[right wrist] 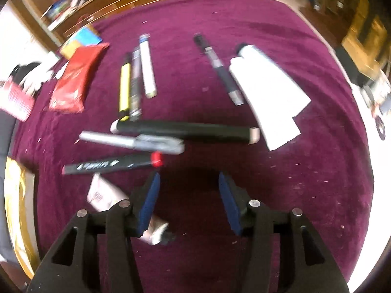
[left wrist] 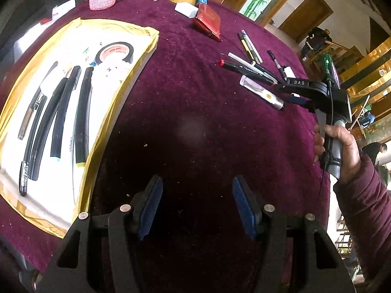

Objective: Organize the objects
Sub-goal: 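Move both open tools back over the remaining items on the table, then grasp the hand cream tube with the left tool while the right tool grasps a red-capped black marker, then lift the hand cream tube with the left tool while the right tool lifts the red-capped marker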

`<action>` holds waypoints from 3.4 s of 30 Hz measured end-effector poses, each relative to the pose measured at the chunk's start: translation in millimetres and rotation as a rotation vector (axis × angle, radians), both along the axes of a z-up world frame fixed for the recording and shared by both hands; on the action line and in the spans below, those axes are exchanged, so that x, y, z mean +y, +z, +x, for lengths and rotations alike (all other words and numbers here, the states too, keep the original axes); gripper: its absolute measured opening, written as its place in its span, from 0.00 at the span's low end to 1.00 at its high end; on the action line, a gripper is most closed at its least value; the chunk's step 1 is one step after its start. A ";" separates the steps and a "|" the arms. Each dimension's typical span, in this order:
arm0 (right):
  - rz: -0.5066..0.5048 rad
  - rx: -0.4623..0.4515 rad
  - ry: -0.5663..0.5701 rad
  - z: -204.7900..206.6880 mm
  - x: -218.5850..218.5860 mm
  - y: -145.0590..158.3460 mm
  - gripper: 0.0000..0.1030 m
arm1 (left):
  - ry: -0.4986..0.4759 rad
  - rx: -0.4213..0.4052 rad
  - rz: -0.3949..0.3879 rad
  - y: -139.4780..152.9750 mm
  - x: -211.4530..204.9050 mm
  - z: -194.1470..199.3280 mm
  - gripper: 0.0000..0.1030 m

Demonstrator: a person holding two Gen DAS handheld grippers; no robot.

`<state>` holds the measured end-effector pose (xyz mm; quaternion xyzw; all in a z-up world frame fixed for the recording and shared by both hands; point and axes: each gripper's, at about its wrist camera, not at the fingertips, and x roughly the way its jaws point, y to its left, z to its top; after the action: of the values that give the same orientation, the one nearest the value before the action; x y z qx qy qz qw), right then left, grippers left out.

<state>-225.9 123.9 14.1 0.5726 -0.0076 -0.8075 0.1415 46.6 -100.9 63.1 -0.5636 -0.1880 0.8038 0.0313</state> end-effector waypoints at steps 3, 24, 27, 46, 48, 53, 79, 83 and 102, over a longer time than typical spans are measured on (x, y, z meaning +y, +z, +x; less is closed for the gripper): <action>-0.062 -0.038 0.097 14.4 -12.5 -1.5 0.48 | 0.007 0.008 -0.003 2.2 -1.4 -0.6 0.52; -0.168 -0.060 0.198 -2.7 -32.0 29.6 0.49 | 0.048 0.017 0.014 3.7 -15.9 21.6 0.52; -0.167 -0.092 0.221 -24.6 -56.7 16.2 0.49 | 0.068 0.007 0.004 3.0 -18.7 32.1 0.52; 0.118 -0.082 0.342 1.3 -92.0 11.9 0.22 | 0.083 0.012 0.005 1.5 -12.1 41.1 0.52; 0.118 -0.076 0.286 -4.2 -87.6 14.1 0.19 | 0.071 0.010 -0.002 1.7 -7.6 36.2 0.52; 0.161 -0.056 0.316 9.6 -77.9 19.3 0.13 | 0.013 0.041 0.021 9.9 11.9 10.5 0.52; -0.072 -0.158 0.041 123.6 94.5 17.1 0.14 | -0.247 0.087 -0.246 -51.8 133.3 -150.7 0.26; 0.000 -0.099 0.062 119.4 72.8 17.3 0.20 | -0.220 0.090 -0.233 -41.0 112.7 -128.1 0.26; -0.301 -0.186 0.001 146.5 45.1 23.2 0.13 | -0.162 0.182 -0.289 19.9 27.3 -33.0 0.26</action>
<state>-79.4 169.0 37.3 0.6172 -0.1411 -0.7407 0.2247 13.7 -73.5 83.0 -0.5006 -0.0211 0.8649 0.0315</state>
